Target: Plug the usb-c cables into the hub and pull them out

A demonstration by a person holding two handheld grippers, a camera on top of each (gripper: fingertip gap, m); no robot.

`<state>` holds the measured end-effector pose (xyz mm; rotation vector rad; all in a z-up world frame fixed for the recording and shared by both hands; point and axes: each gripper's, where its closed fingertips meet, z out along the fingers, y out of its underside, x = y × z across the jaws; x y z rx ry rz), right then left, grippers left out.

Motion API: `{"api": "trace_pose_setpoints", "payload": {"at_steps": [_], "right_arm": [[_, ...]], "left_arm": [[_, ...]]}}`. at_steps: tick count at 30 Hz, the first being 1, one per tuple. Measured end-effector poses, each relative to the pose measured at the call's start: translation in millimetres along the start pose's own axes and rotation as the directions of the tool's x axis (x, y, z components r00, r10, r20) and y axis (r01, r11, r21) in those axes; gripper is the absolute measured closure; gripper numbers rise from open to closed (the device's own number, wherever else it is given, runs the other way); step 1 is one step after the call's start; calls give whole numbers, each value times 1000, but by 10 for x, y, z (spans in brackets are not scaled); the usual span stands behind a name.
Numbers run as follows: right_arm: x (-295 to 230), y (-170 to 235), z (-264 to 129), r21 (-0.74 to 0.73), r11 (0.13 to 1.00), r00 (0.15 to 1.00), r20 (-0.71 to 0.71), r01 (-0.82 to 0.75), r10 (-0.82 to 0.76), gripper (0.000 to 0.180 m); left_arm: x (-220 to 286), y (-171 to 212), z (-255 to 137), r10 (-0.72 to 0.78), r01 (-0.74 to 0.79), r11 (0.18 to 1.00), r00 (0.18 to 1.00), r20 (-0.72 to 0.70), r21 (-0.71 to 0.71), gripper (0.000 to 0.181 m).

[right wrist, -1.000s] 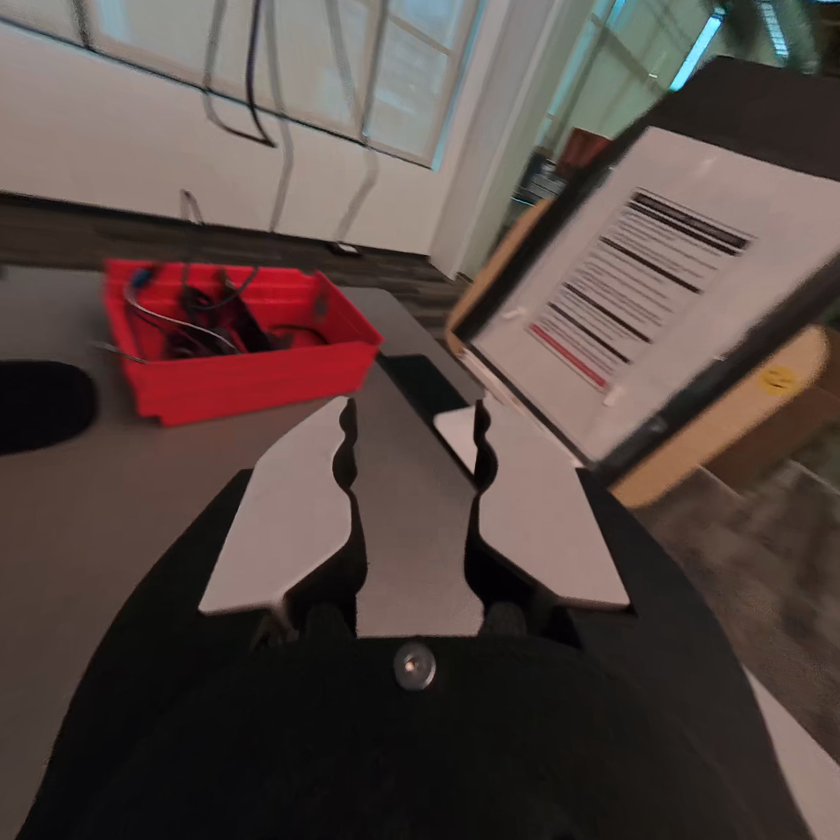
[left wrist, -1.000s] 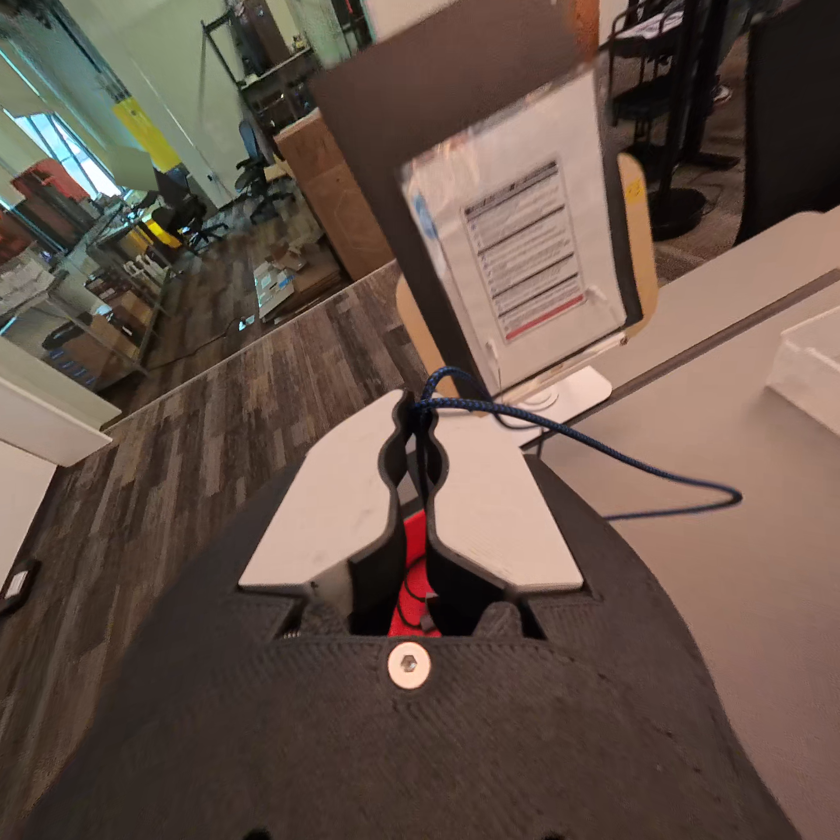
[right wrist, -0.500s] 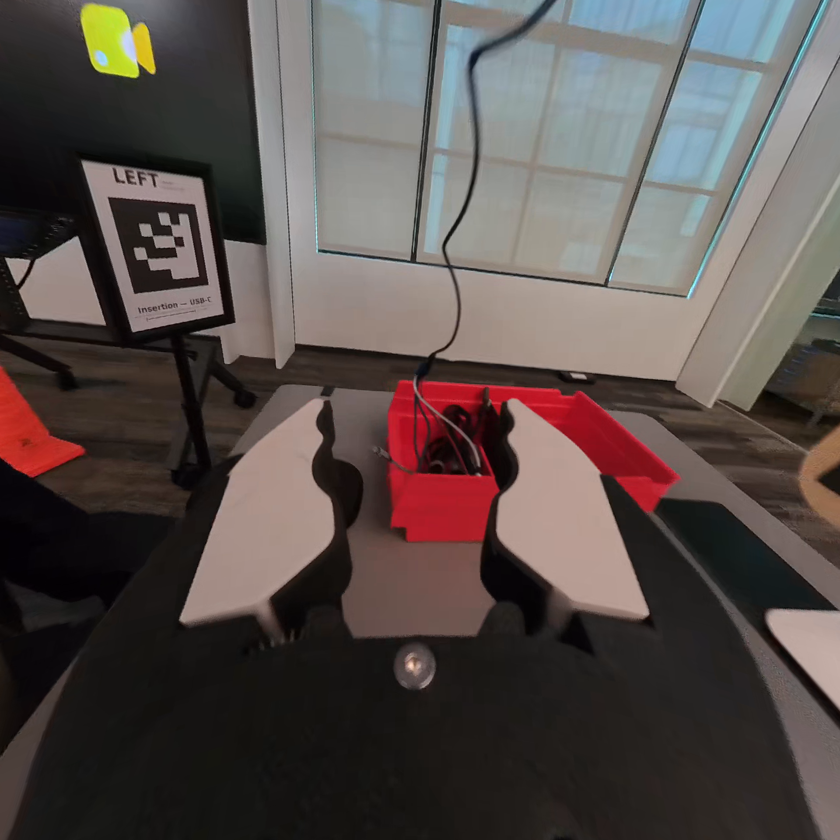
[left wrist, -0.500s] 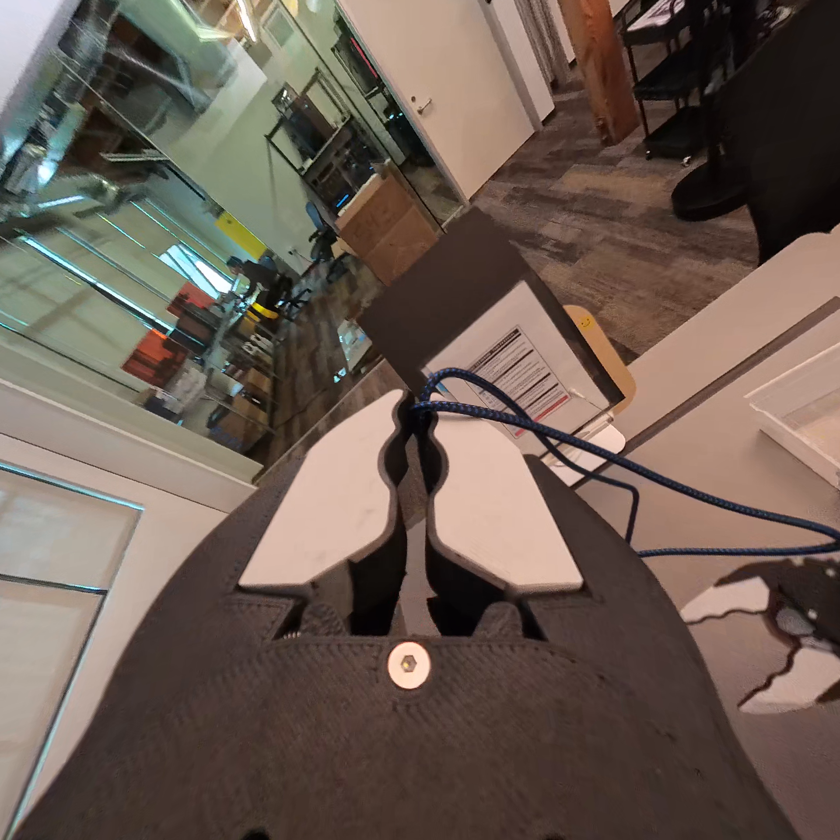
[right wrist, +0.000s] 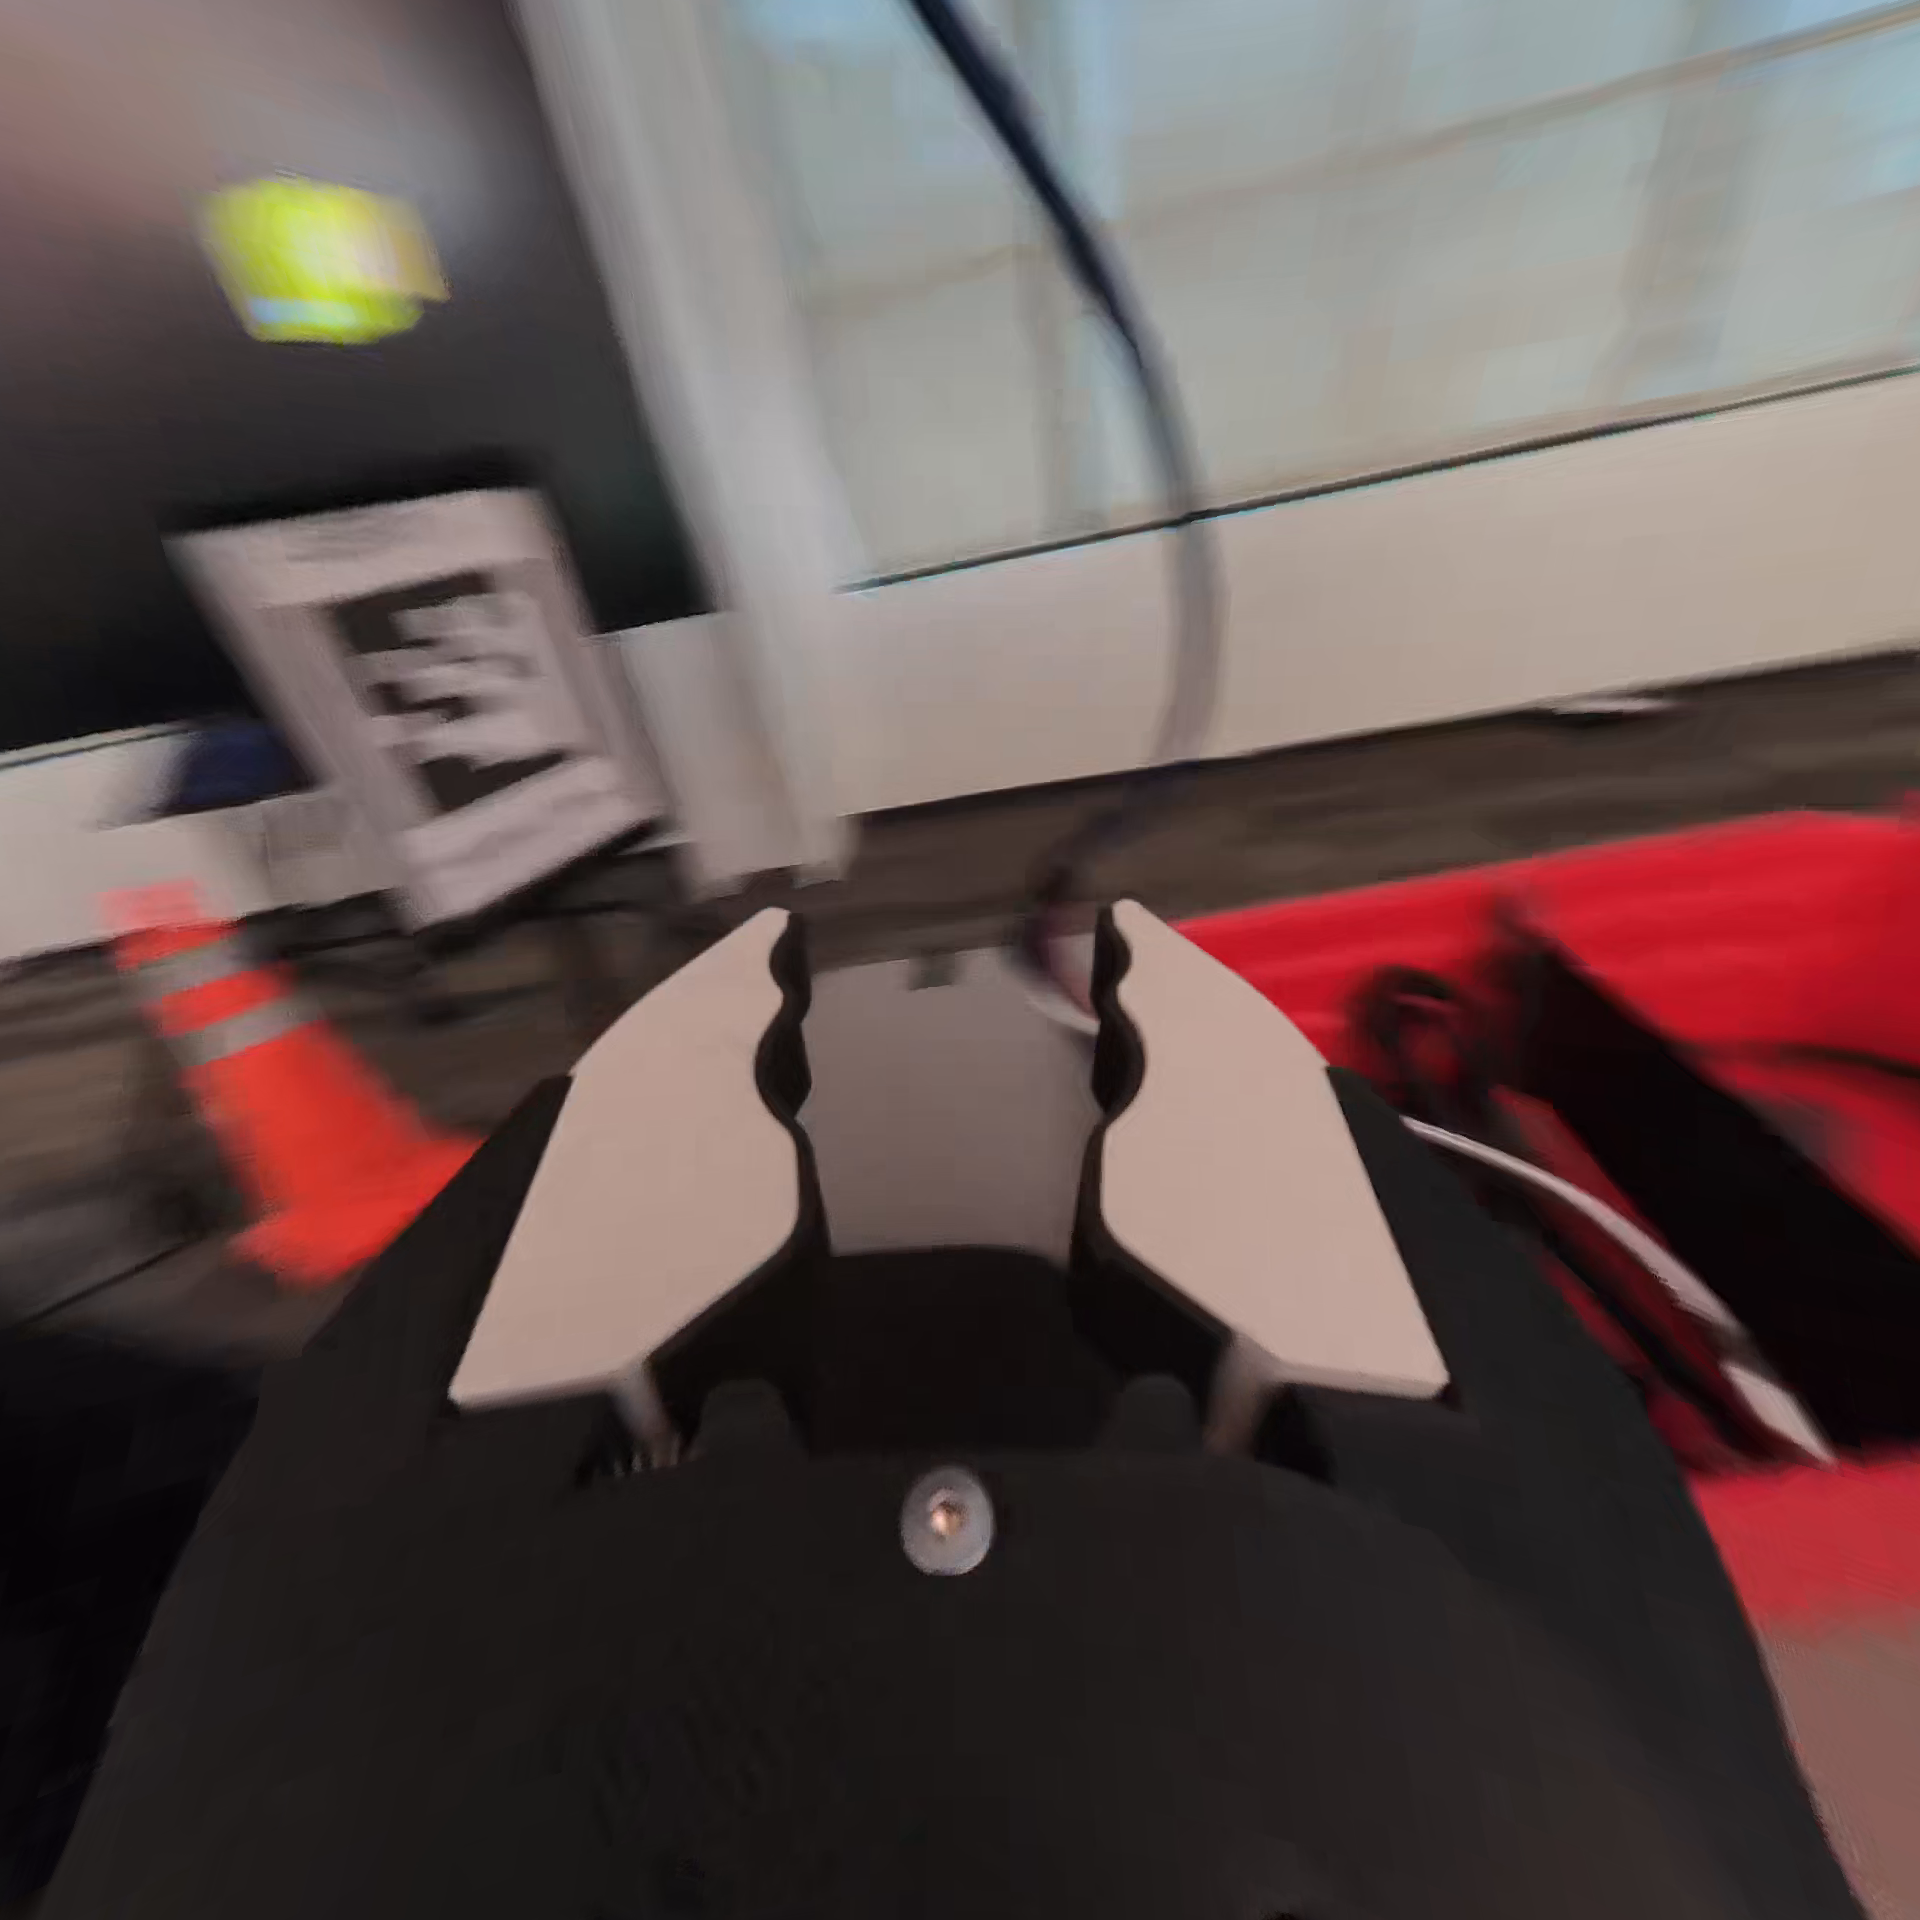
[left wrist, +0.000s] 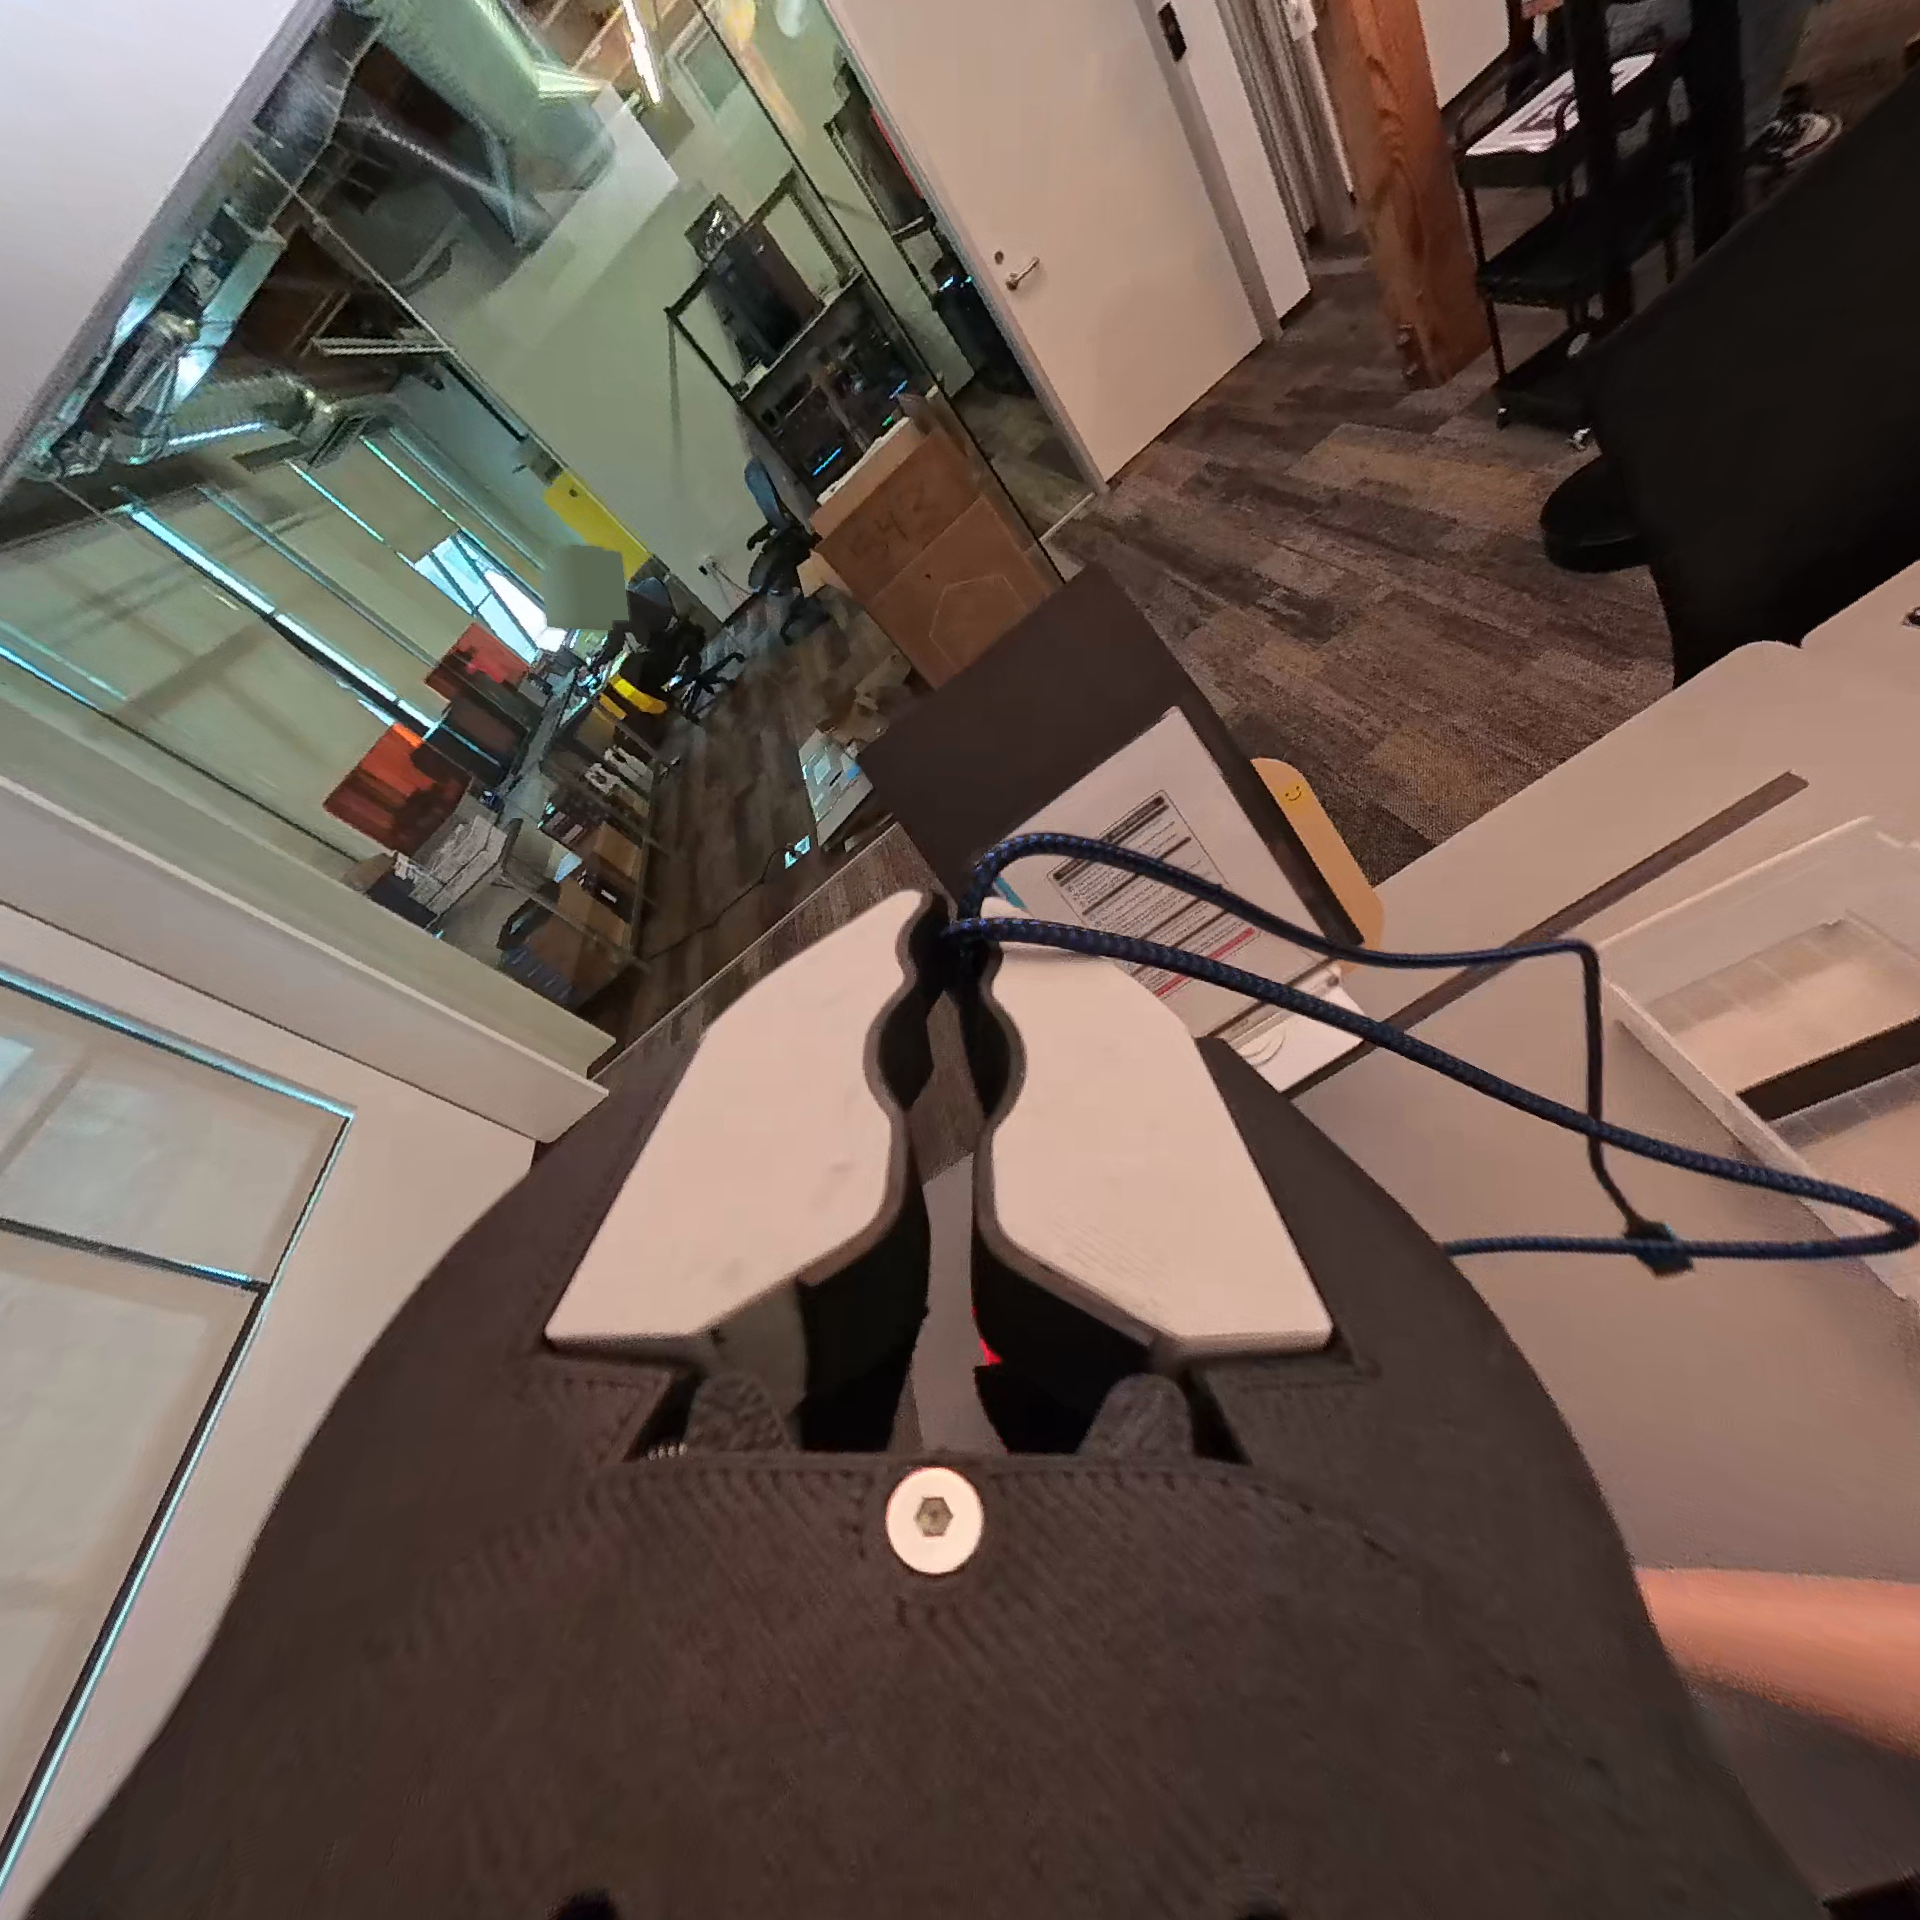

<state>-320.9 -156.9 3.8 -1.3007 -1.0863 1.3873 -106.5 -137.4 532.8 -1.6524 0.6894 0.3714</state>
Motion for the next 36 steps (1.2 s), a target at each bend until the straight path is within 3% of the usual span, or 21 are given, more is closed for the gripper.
{"api": "trace_pose_setpoints", "payload": {"at_steps": [1,3,7,8,10,12,15,22,25,27,29,33,36], "right_arm": [[139,-6,7,42,999,996,-90,13,-9,127],[229,-44,1,134,991,991,-134,19,-1,129],[82,-78,188,164,983,996,11,-87,86,124],[-22,-104,244,161,978,989,88,-129,116,130],[-126,-147,312,135,975,972,179,-177,151,178],[10,-279,329,123,979,980,136,-165,148,178],[212,-773,220,76,996,999,35,-44,41,178],[349,-2724,-644,96,988,975,-195,123,-102,178],[418,-3005,-1045,-38,994,945,-308,103,-110,178],[520,-2752,-1310,-222,975,928,-367,-16,-68,177],[646,-2207,-1626,-400,902,908,-419,-166,-19,177],[704,-768,-2183,-621,642,872,-462,-449,164,177],[747,280,-2486,-671,479,824,-486,-566,293,178]], "left_arm": [[-29,3,-73,-3,3,1000,1000,8,-1,178],[-78,-17,-232,-3,3,1000,1000,19,3,178],[-148,-88,-520,-3,2,1000,1000,25,26,178],[-161,-89,-573,-7,6,1000,1000,23,27,178],[-207,-71,-665,-5,4,1000,999,33,26,178],[-276,-13,-744,5,-6,1000,999,54,12,179],[-412,92,-877,3,-3,1000,997,78,3,178],[-884,317,-1159,-131,125,989,989,74,73,178],[-988,492,-1139,-203,200,975,979,25,94,178],[-938,694,-997,-221,222,973,975,-13,63,178],[-777,1014,-723,-196,195,980,979,-46,-41,178],[-103,1824,102,-98,48,962,980,-173,-269,178],[624,2486,801,-86,-38,928,946,-312,-371,178]]}}
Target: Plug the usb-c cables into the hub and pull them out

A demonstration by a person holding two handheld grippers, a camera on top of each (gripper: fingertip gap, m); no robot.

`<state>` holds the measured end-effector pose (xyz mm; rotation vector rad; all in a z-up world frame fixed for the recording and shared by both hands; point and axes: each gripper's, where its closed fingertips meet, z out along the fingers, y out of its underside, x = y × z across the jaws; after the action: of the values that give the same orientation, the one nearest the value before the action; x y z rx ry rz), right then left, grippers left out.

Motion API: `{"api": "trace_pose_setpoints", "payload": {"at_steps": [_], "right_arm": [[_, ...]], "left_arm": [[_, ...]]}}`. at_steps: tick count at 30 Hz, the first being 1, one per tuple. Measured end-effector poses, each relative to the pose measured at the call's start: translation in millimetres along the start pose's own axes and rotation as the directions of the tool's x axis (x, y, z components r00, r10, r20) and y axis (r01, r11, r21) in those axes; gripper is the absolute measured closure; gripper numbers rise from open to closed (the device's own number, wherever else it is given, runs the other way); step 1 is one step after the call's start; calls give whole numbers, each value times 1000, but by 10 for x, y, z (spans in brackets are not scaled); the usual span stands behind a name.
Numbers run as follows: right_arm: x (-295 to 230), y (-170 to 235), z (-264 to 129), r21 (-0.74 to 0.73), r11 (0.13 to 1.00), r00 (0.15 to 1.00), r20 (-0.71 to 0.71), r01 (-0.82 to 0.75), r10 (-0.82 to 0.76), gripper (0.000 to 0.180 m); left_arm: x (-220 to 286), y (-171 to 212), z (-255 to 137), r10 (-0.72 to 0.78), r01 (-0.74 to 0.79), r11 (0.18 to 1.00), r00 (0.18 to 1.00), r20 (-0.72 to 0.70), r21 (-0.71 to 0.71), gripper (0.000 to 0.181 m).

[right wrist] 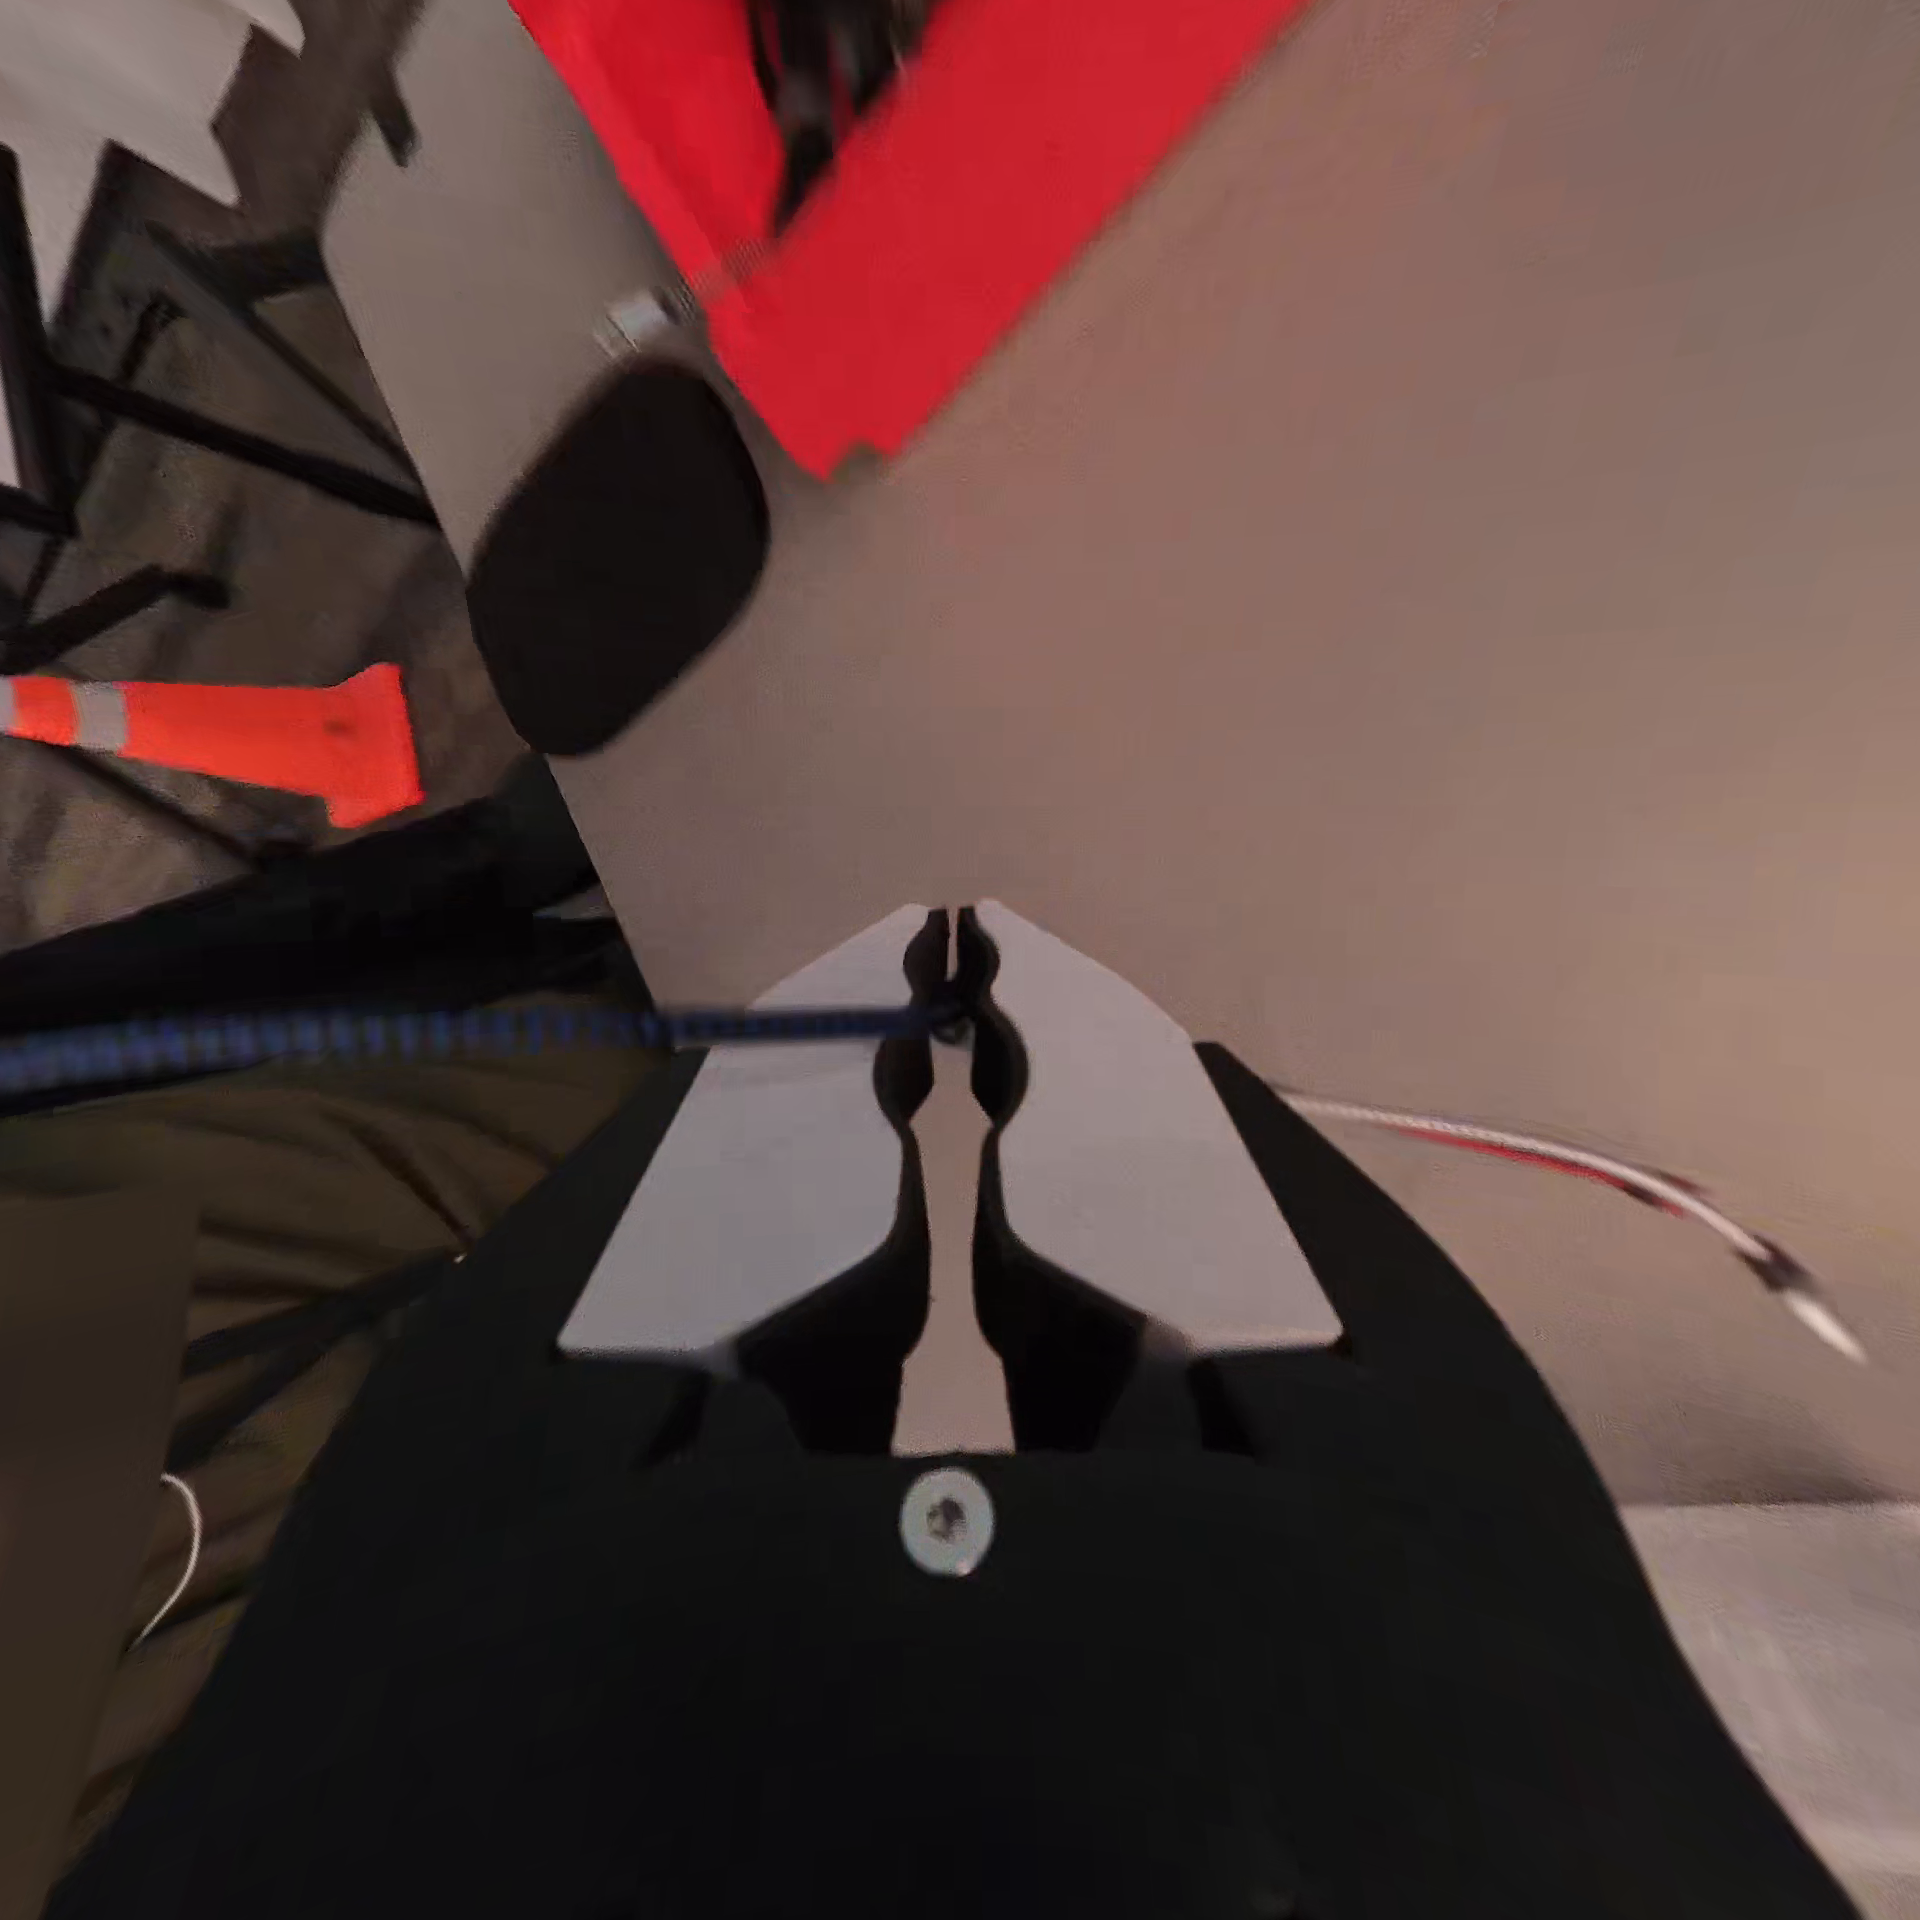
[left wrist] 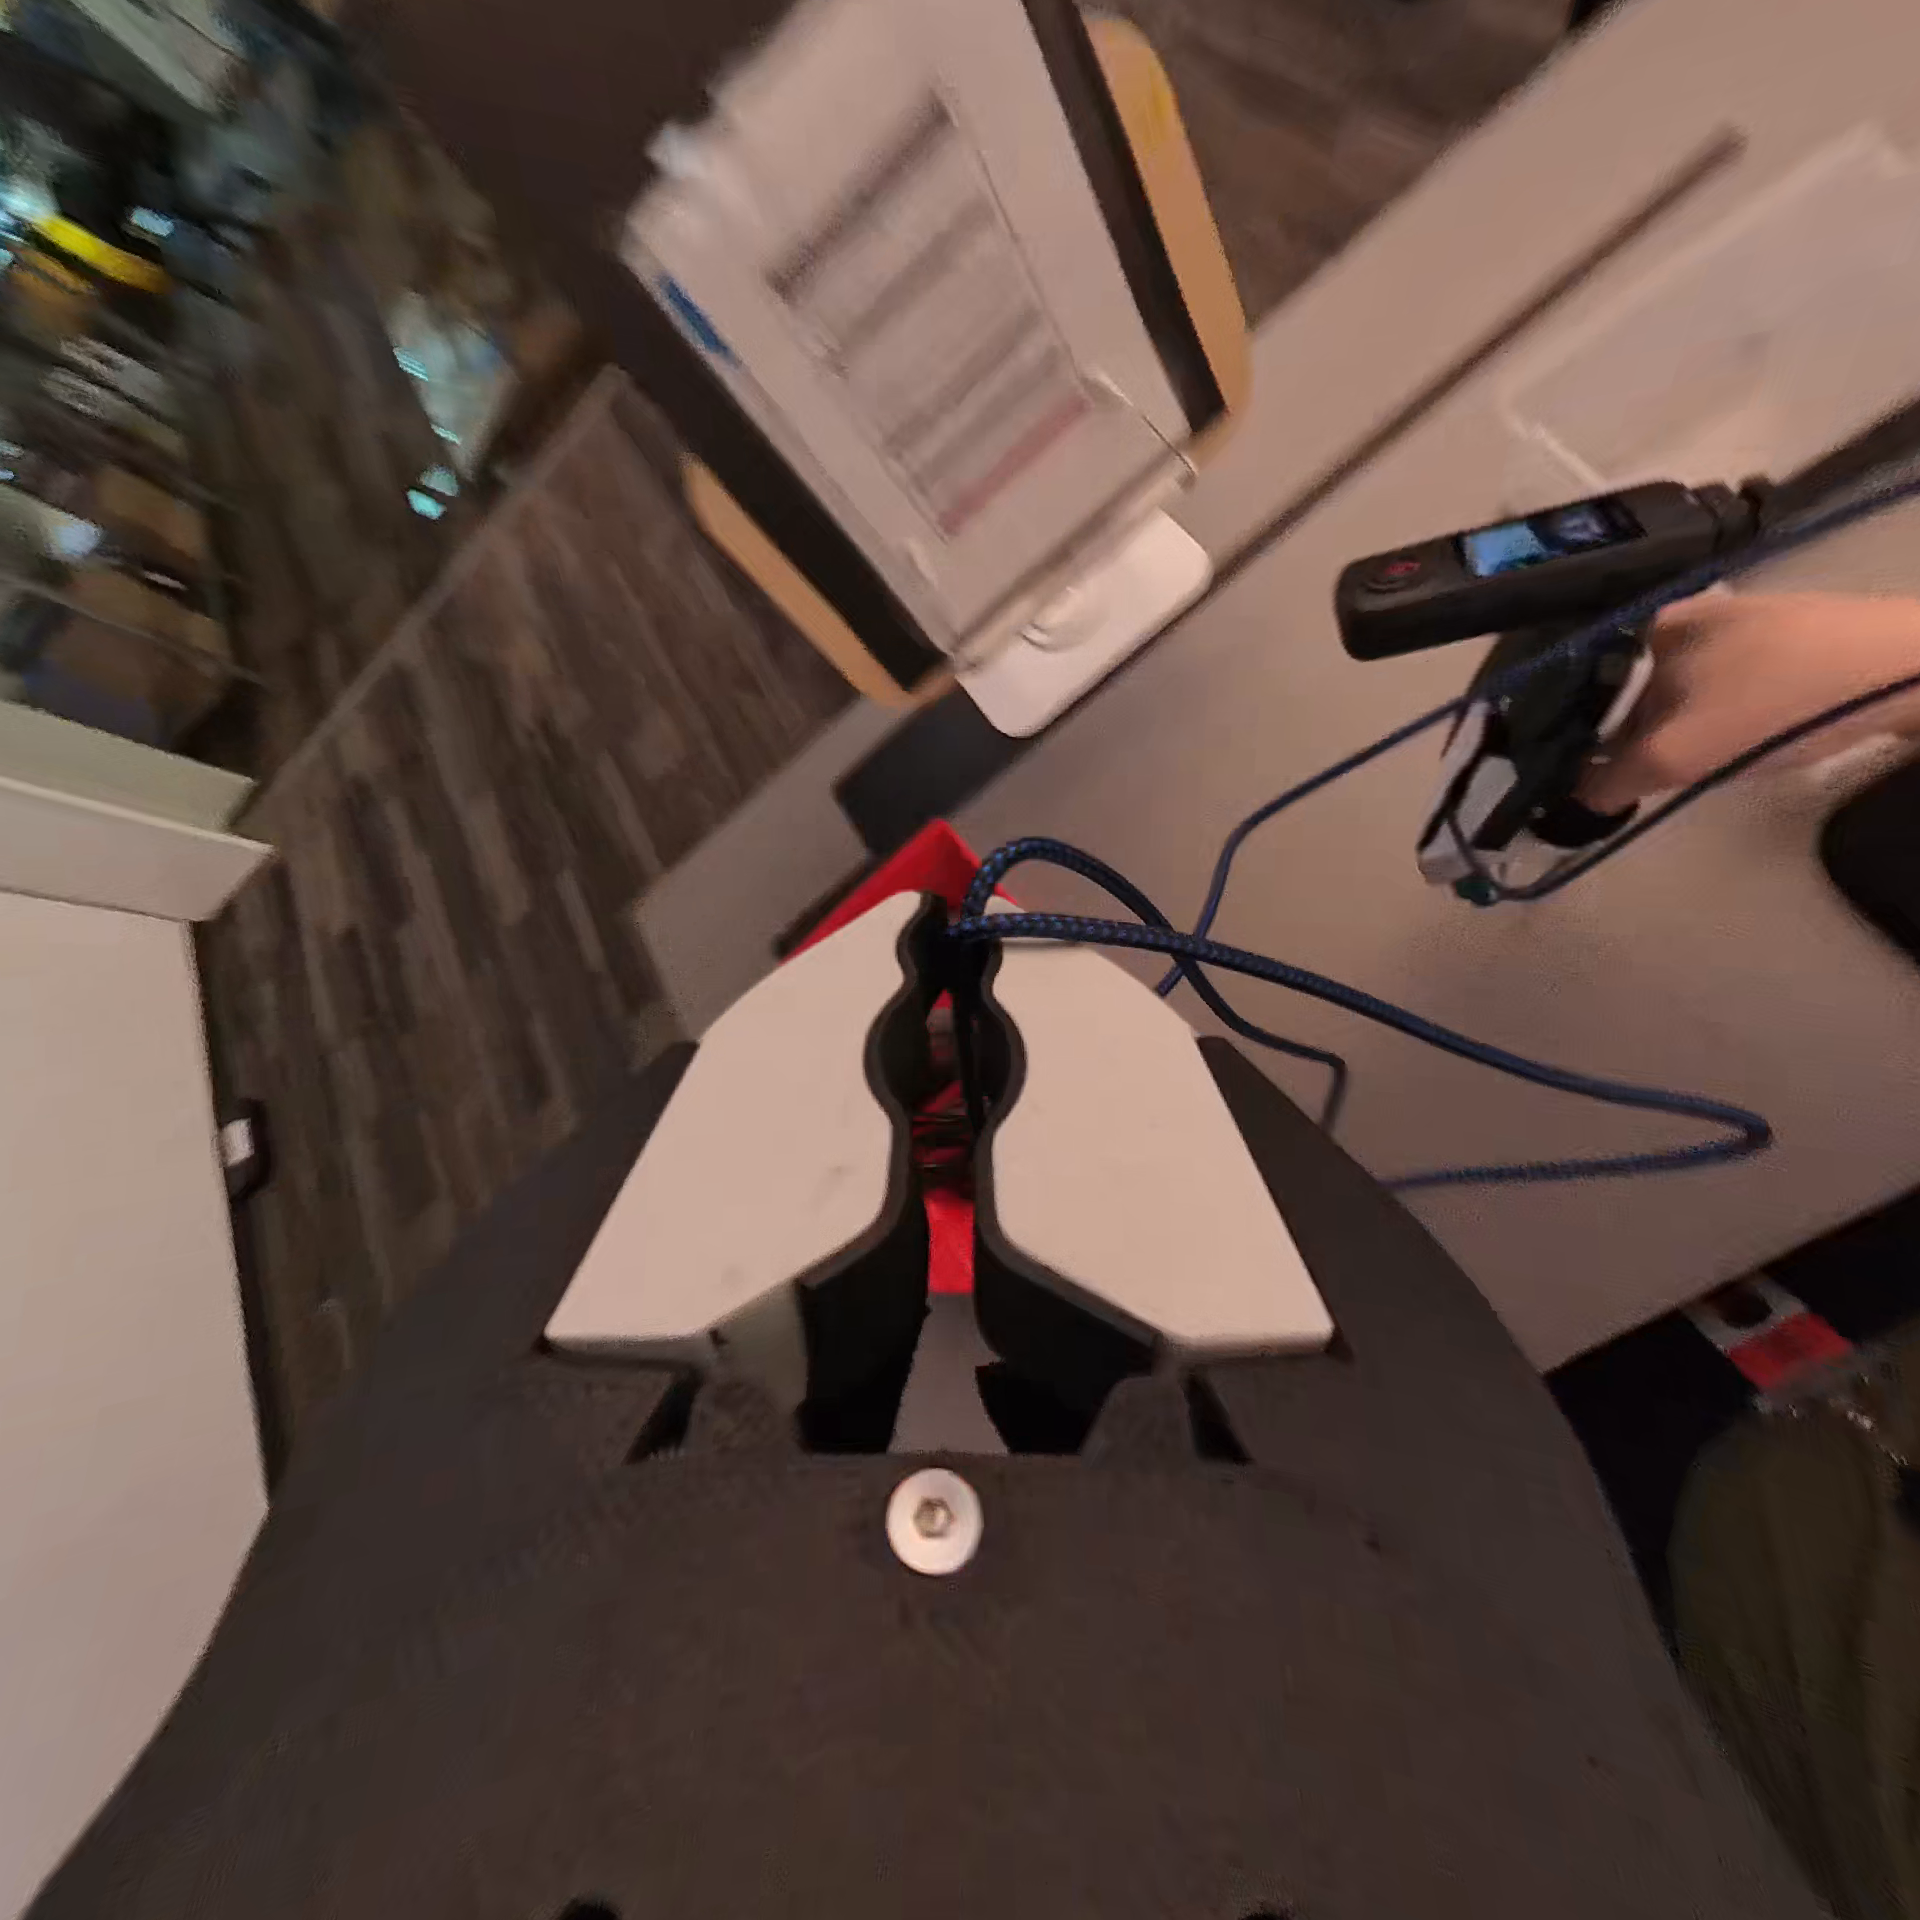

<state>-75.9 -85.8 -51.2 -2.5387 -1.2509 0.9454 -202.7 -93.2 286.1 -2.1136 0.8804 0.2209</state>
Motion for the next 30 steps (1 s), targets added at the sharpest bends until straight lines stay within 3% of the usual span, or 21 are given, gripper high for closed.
{"api": "trace_pose_setpoints", "payload": {"at_steps": [3,9,11,13,18,20,22,24,27,30], "right_arm": [[240,337,536,-28,992,975,183,-126,129,178],[784,476,1049,18,969,937,261,-246,232,176],[855,478,1086,15,954,911,303,-299,281,166],[894,448,1097,32,934,872,369,-357,321,167],[957,392,1016,105,898,828,446,-427,341,160],[1026,390,967,112,887,830,420,-448,366,156],[1162,336,918,161,866,843,370,-473,391,154],[1373,242,834,257,849,881,248,-462,404,148],[1541,73,579,379,868,939,5,-320,343,146],[1617,-33,148,422,891,926,-243,-167,288,147]], "left_arm": [[556,258,962,-5,-6,998,984,-177,-61,178],[1544,461,2245,-91,92,996,883,-461,-20,179],[1690,497,2472,-108,140,990,858,-501,26,179],[1666,474,2573,-161,249,963,833,-529,99,178],[990,445,2410,-331,563,771,755,-566,299,179],[700,500,2259,-357,616,697,741,-568,367,179],[498,601,2141,-364,617,672,756,-543,409,179],[429,714,2103,-359,594,696,775,-521,404,179],[558,893,2222,-353,550,782,778,-519,294,179],[838,986,2461,-337,498,843,781,-525,201,179]]}}
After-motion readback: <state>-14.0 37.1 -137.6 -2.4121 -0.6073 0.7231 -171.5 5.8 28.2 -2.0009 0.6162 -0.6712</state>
